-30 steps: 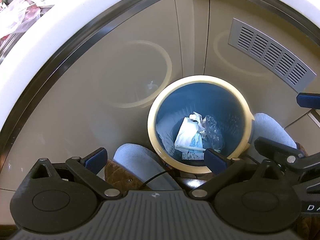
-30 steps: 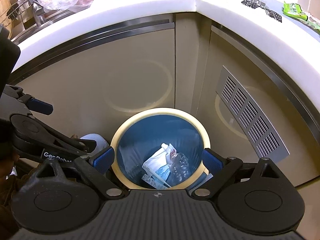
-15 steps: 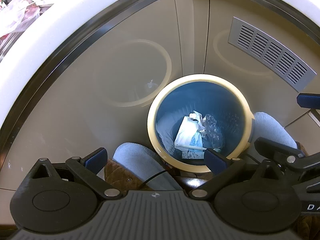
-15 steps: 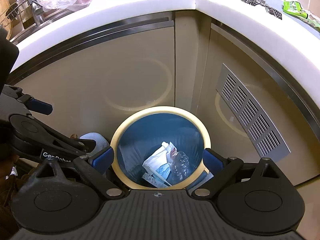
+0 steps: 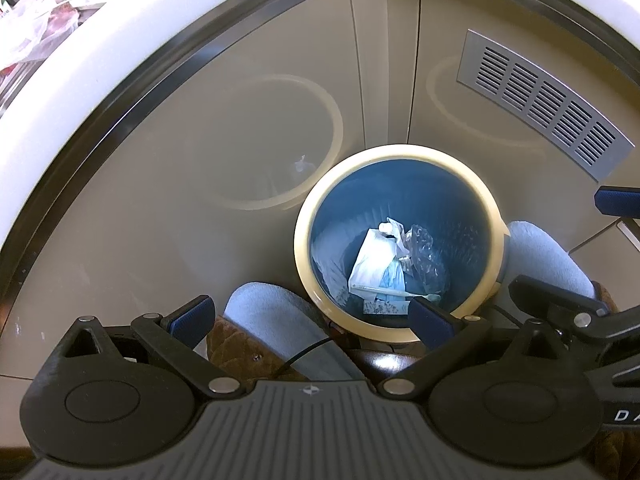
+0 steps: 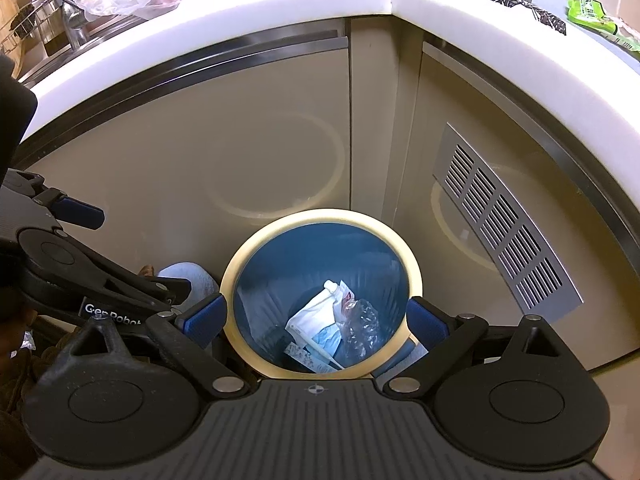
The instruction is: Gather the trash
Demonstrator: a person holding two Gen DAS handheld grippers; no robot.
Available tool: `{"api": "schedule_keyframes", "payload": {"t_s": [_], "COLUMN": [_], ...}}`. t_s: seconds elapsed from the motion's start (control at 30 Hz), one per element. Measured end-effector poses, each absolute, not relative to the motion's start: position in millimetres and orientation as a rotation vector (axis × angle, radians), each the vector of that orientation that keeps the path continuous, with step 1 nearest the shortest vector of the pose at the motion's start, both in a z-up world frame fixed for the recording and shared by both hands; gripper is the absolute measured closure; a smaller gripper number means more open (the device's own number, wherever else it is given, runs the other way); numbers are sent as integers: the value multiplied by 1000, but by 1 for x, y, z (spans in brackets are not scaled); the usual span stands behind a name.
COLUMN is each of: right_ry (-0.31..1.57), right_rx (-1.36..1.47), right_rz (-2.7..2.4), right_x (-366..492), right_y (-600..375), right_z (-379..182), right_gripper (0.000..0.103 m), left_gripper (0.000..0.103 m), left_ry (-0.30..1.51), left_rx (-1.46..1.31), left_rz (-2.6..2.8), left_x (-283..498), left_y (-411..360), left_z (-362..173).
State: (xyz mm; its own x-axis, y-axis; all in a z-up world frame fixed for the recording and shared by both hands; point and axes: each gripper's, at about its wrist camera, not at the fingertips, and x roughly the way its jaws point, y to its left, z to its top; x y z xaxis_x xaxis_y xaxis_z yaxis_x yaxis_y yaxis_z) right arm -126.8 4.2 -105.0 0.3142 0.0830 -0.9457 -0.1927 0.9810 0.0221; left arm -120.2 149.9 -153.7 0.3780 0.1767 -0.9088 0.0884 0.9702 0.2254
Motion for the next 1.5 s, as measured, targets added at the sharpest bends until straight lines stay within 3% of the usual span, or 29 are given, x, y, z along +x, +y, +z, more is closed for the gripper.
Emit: {"api": "schedule_keyframes", "payload": {"t_s": [1.5], "right_ry": [1343], "right_rx": [-18], "right_rz": [161], "right_x": [-113], "right_y": [-6], "right_z": [-127], "right_gripper": [5], "left_gripper": [0], "left_ry": [1251], "left_rx": [273], "left_rz": [43], "left_x": [-110], "left_y": [149], "left_z": [-169]}}
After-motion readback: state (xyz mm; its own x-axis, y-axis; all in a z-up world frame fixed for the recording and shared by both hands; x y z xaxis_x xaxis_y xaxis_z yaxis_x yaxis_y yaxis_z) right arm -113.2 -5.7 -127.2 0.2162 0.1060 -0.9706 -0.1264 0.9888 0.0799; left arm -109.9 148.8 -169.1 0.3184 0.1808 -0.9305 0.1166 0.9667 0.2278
